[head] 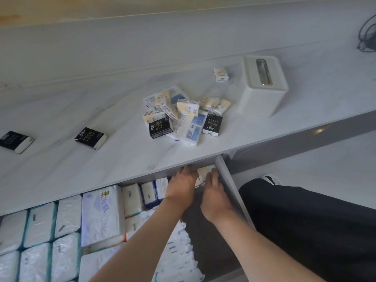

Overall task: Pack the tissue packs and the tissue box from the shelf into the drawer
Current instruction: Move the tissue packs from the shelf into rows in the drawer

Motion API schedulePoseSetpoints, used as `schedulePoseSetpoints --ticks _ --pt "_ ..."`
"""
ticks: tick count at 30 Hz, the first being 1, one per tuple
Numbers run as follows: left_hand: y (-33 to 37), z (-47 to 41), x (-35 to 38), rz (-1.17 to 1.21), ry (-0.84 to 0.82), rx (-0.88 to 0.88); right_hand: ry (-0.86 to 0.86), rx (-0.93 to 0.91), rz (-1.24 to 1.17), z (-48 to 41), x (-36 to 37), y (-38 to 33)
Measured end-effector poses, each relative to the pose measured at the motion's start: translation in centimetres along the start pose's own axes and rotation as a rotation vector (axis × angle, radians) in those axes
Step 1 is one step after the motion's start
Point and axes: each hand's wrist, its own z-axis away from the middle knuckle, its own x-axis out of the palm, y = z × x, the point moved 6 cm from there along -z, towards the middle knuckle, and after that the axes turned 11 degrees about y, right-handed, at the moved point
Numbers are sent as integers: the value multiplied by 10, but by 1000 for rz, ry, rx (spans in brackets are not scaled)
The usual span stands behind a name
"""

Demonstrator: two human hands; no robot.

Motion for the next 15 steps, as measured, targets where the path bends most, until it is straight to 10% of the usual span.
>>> schedulePoseSetpoints --ticks 15 --pt "11 18 -33 48 -297 -45 151 -143 -2 -1 -73 -22"
